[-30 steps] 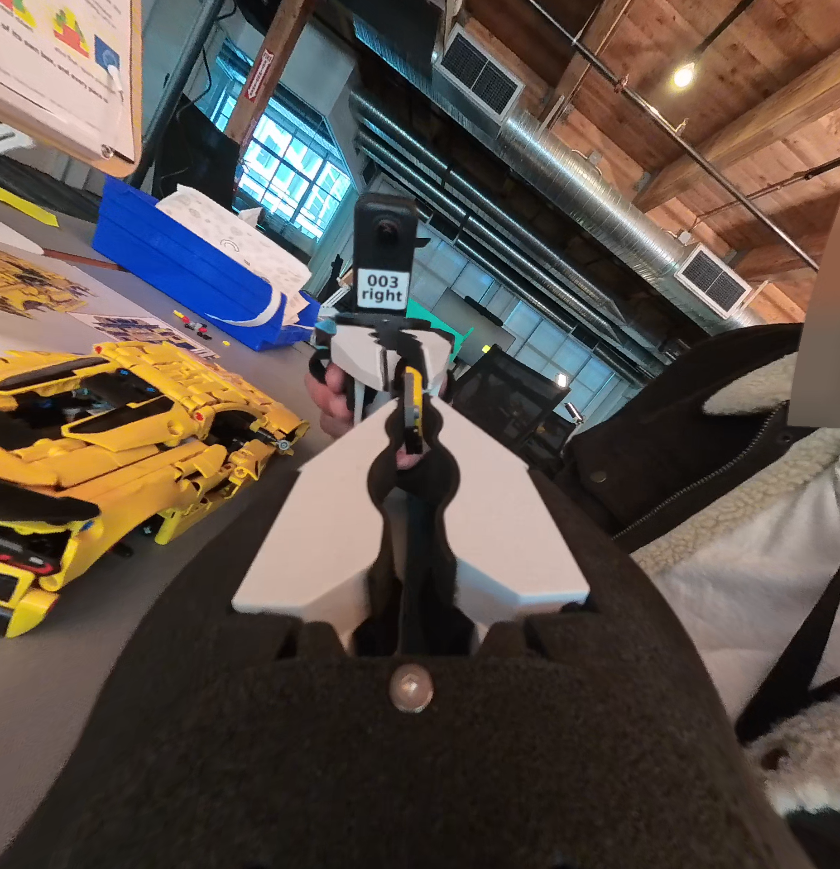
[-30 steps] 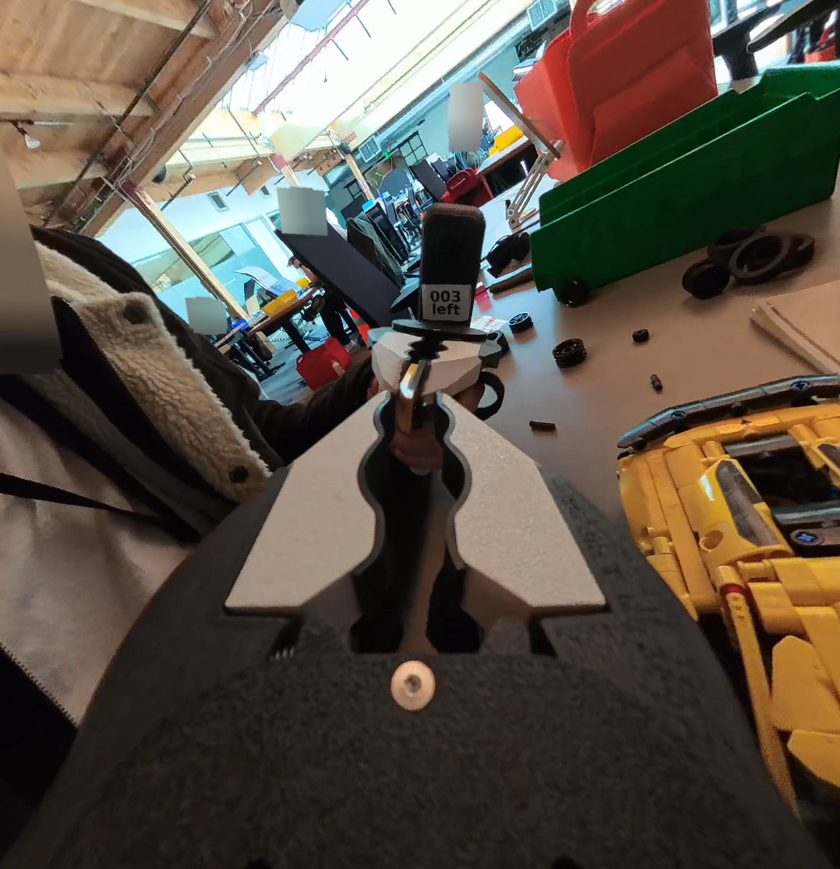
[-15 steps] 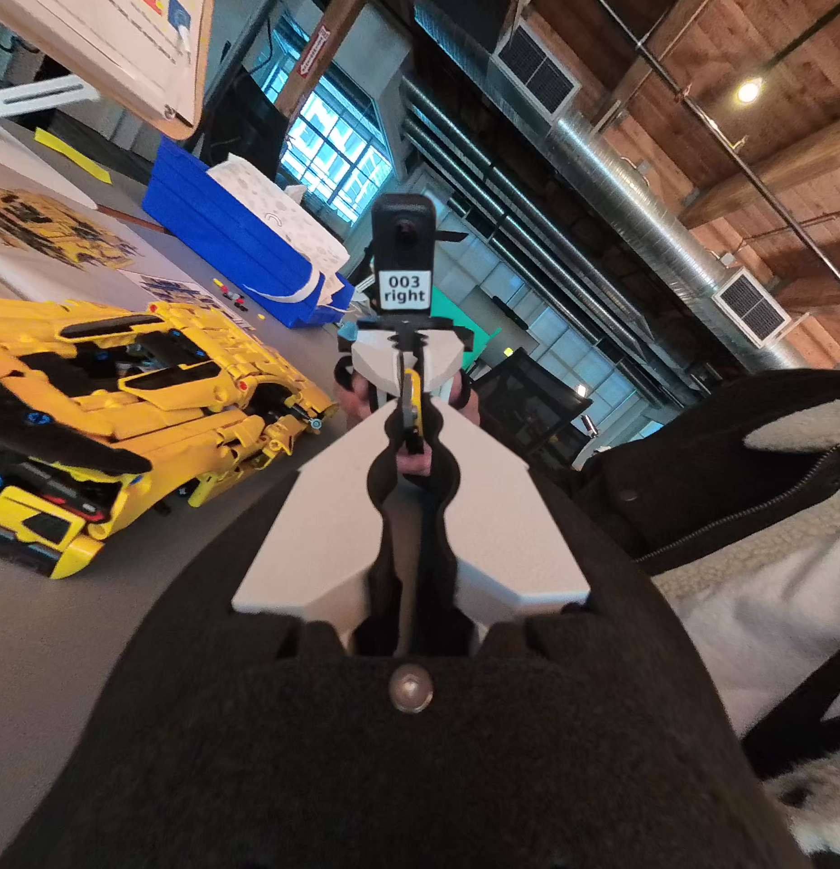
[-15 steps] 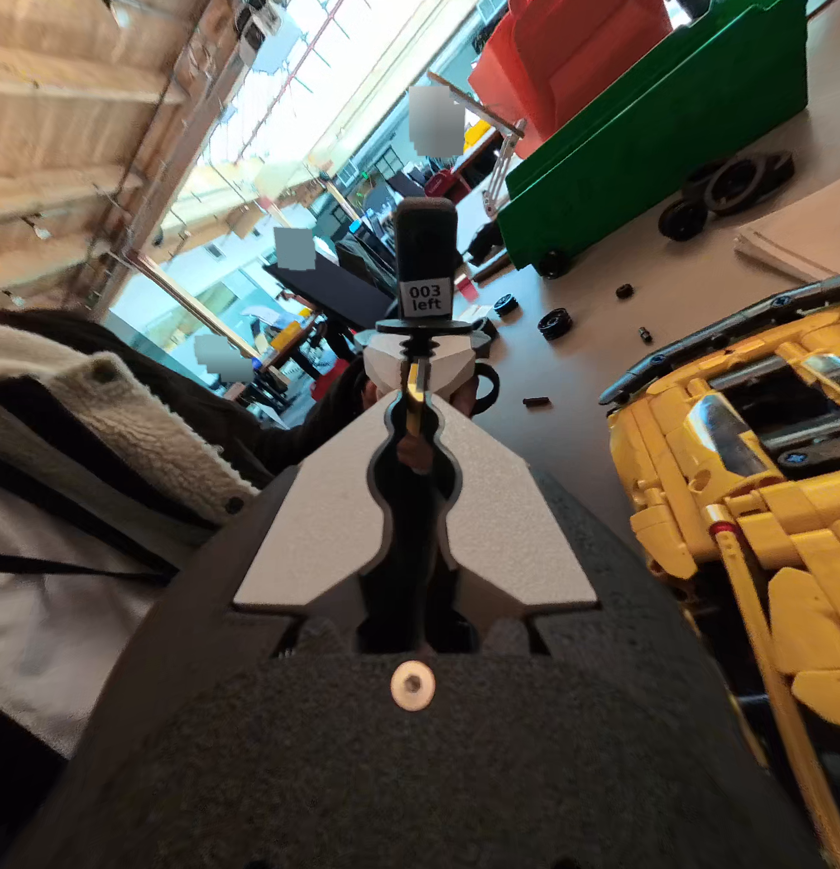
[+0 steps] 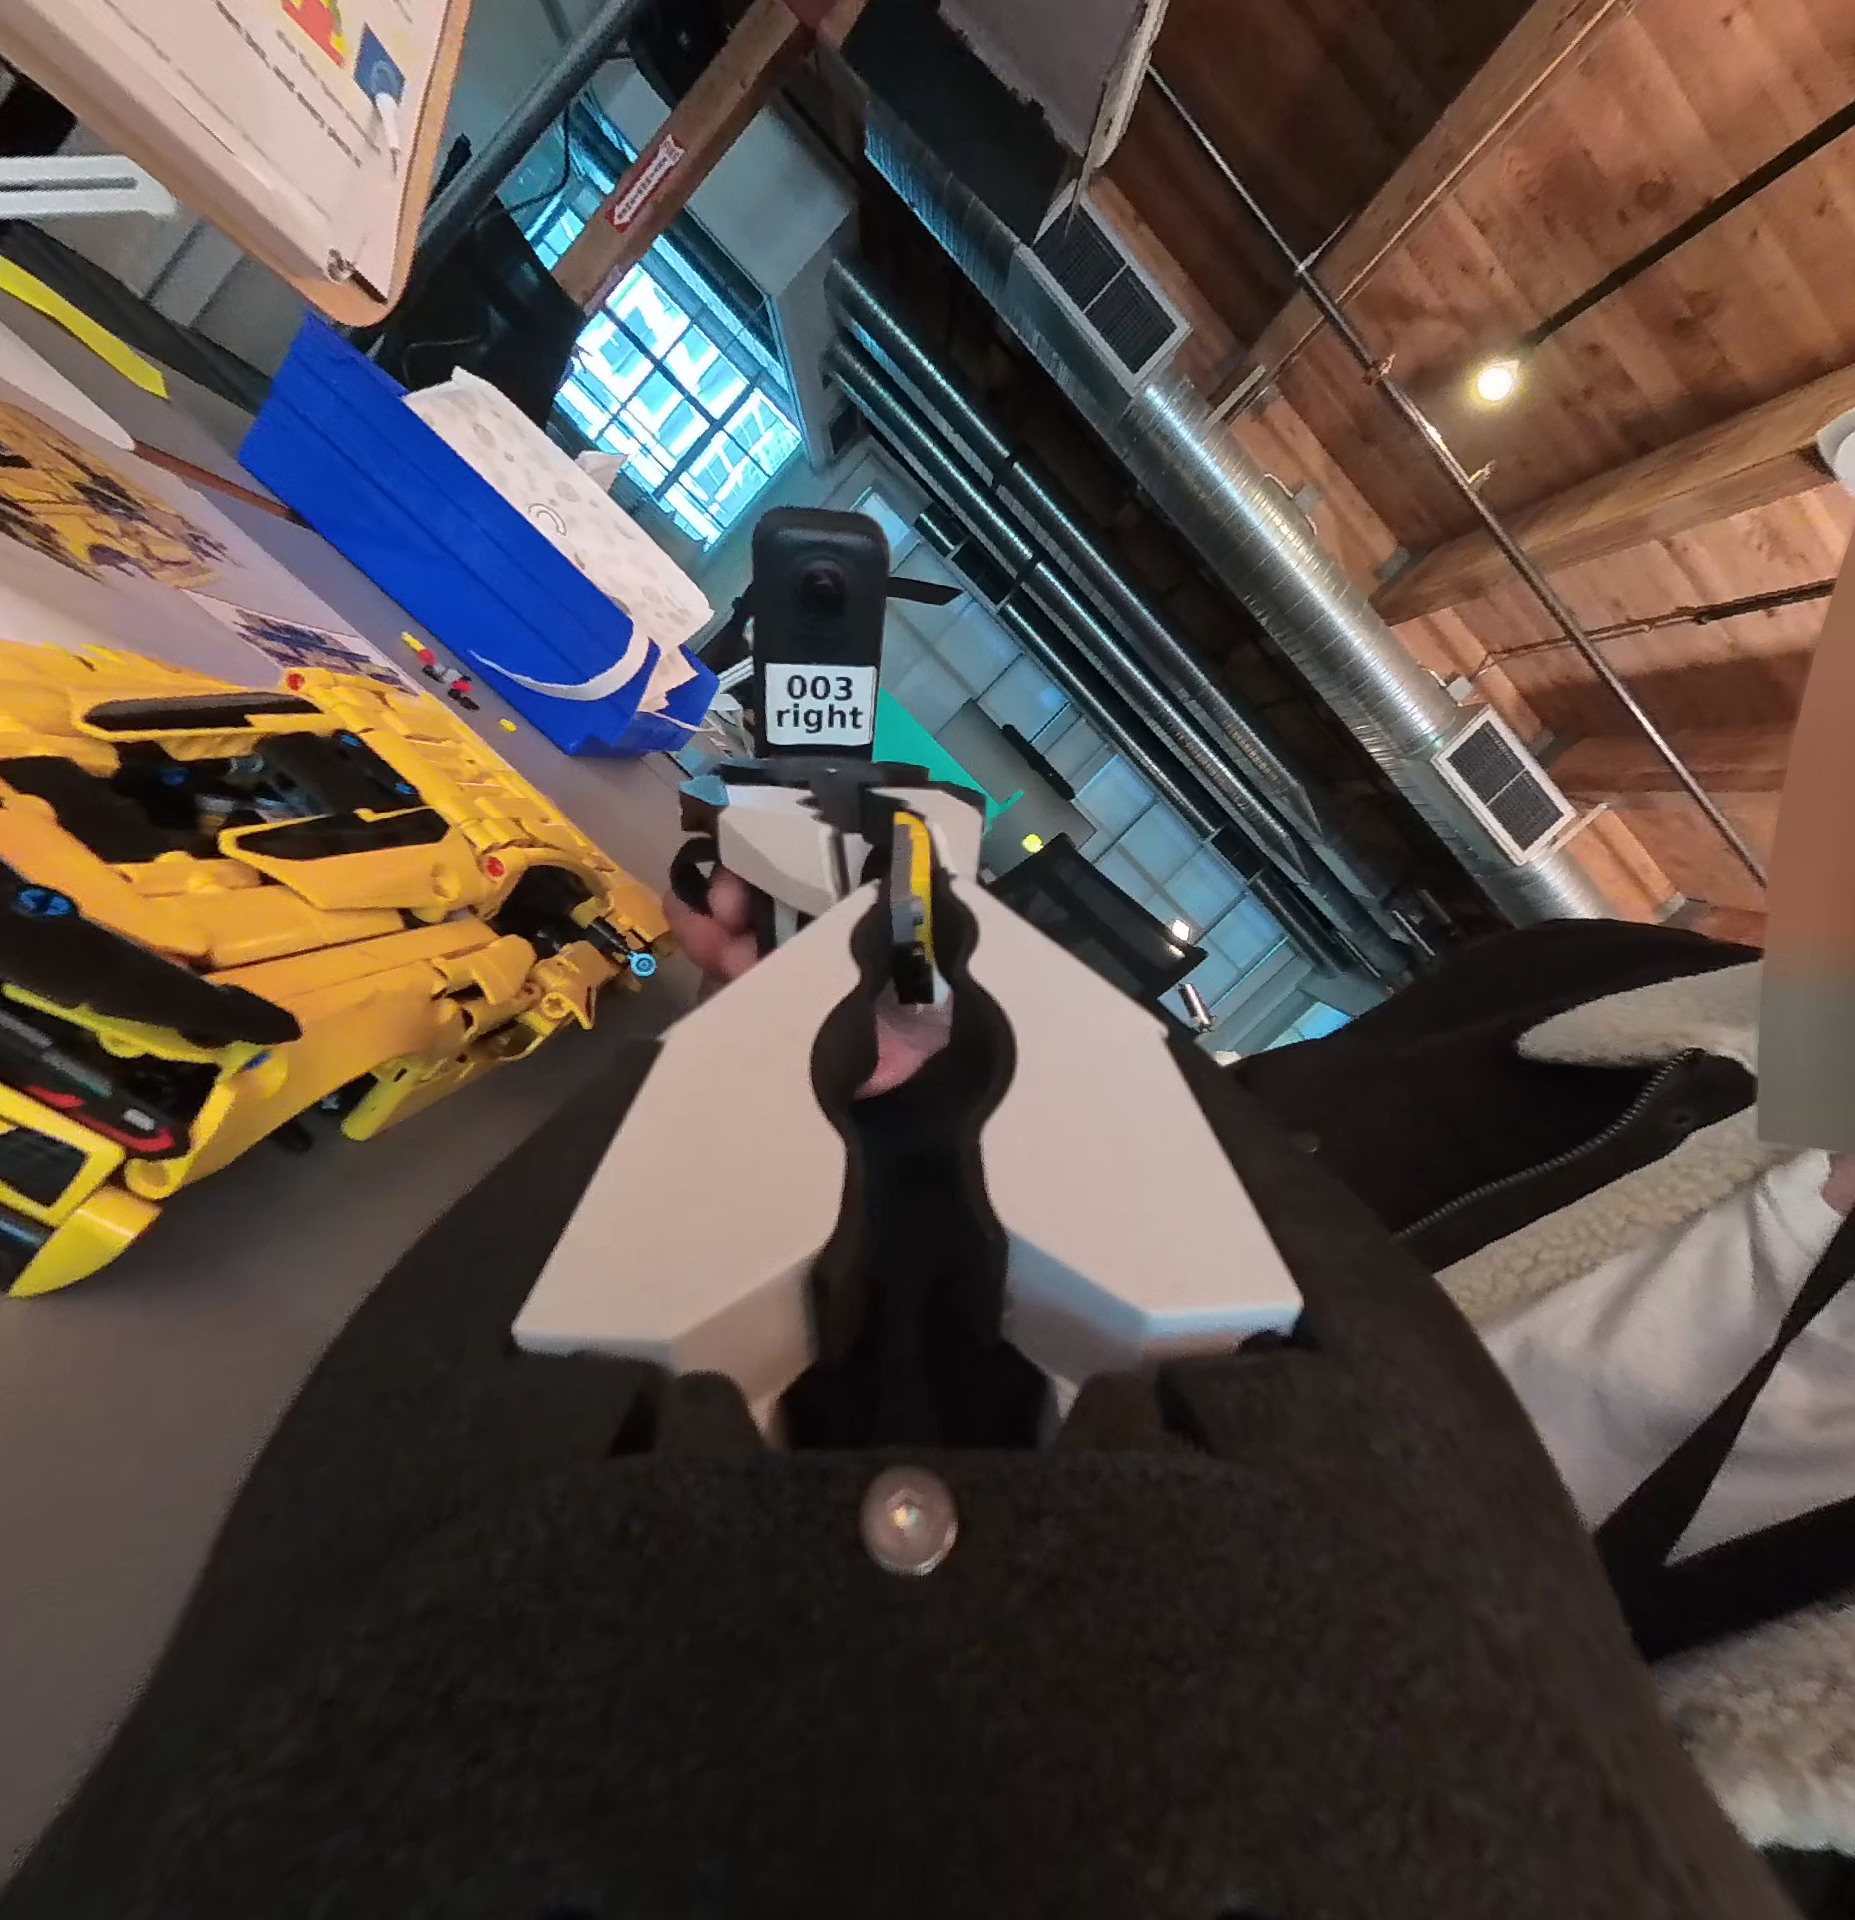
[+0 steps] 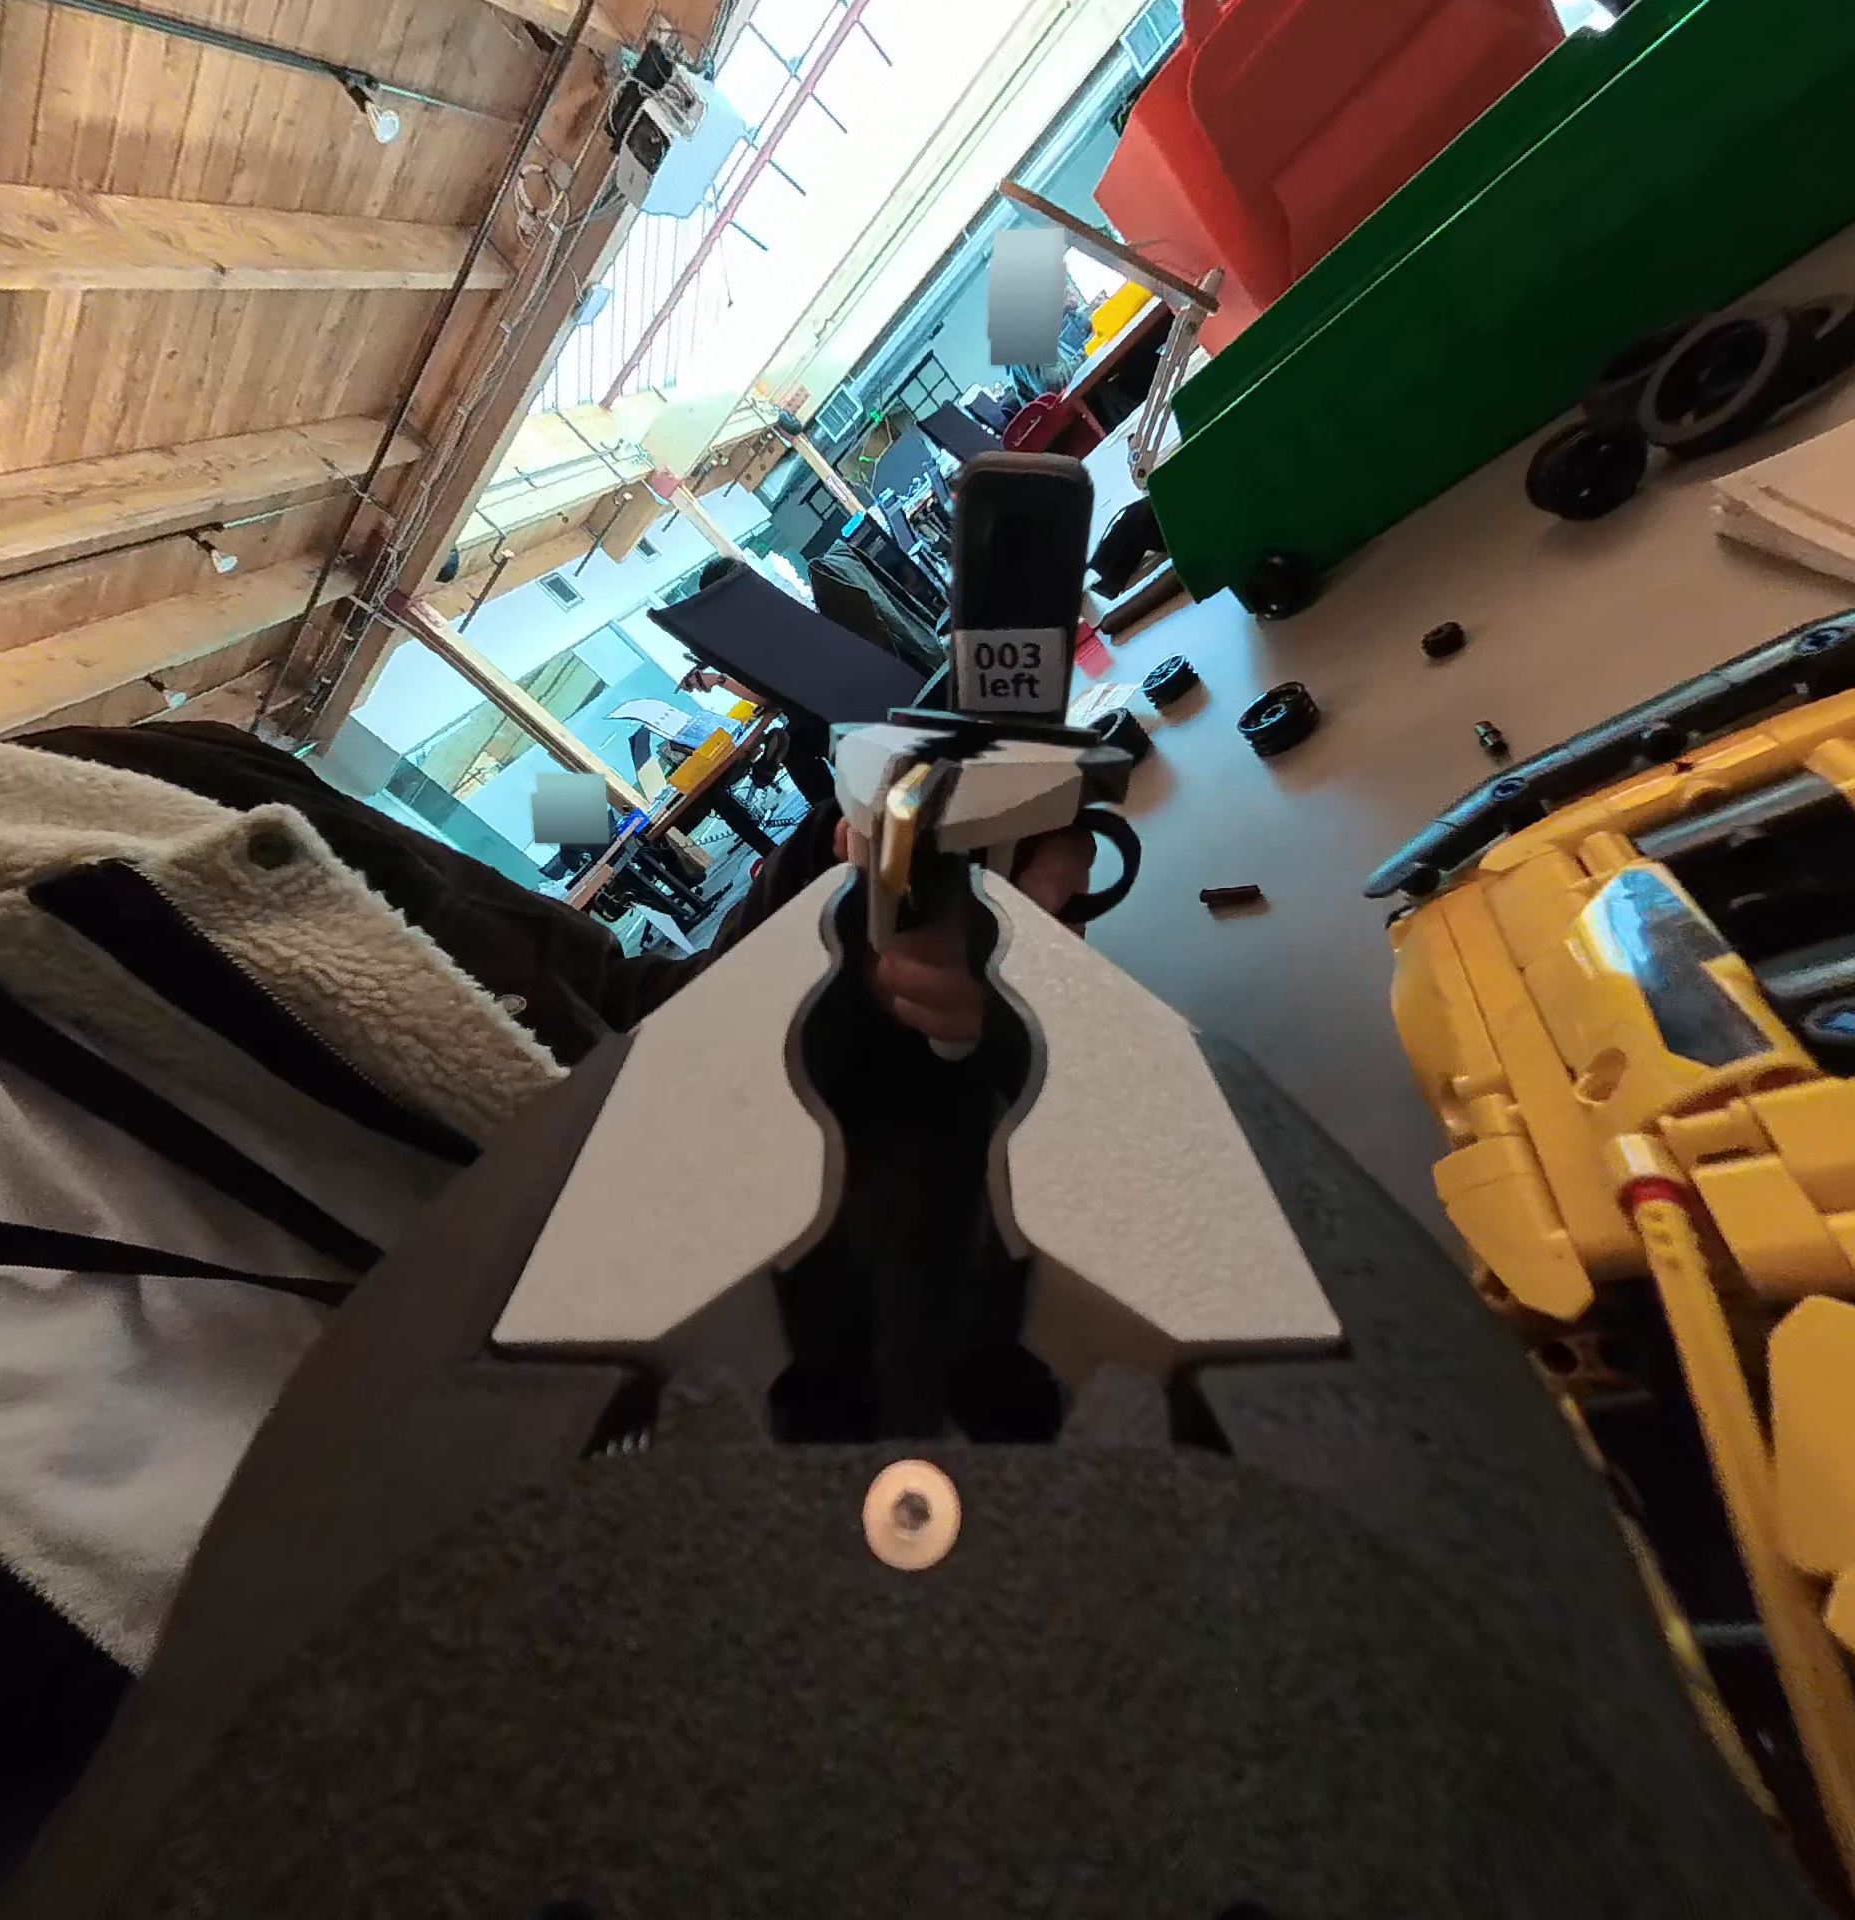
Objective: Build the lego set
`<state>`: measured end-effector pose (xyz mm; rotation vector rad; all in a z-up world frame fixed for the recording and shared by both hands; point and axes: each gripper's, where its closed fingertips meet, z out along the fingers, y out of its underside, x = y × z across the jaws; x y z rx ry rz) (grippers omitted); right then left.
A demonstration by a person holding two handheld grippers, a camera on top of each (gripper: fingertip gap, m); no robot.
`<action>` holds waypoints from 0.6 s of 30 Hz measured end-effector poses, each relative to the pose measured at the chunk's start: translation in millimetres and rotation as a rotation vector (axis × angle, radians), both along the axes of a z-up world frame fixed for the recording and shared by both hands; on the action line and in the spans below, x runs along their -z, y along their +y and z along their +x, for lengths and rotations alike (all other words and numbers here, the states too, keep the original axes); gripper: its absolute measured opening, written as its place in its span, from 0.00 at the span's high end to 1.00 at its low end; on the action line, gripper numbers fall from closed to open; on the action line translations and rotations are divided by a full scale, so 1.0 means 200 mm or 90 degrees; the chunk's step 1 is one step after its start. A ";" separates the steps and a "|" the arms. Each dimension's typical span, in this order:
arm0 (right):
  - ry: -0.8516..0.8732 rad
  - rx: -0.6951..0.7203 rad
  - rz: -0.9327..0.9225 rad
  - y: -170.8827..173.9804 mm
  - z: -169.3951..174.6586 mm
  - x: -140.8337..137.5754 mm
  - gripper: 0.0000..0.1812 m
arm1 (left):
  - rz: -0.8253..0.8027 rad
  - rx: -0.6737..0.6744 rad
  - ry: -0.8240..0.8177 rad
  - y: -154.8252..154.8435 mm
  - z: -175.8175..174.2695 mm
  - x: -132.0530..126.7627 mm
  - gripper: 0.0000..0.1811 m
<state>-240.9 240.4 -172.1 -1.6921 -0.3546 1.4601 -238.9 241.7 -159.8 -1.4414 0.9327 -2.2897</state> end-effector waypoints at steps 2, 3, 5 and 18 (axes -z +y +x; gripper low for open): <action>-0.007 -0.008 0.010 -0.01 -0.02 0.00 0.91 | -0.017 0.009 -0.010 0.00 0.00 -0.01 0.97; -0.010 -0.011 0.017 -0.01 -0.03 0.00 0.92 | -0.021 0.012 -0.008 0.00 0.00 -0.01 0.97; -0.017 -0.005 0.031 -0.01 -0.04 -0.01 0.93 | -0.023 0.014 -0.009 -0.01 0.00 -0.01 0.97; -0.034 0.039 -0.013 0.03 -0.01 0.02 0.96 | 0.078 -0.070 0.026 0.03 0.03 0.02 0.96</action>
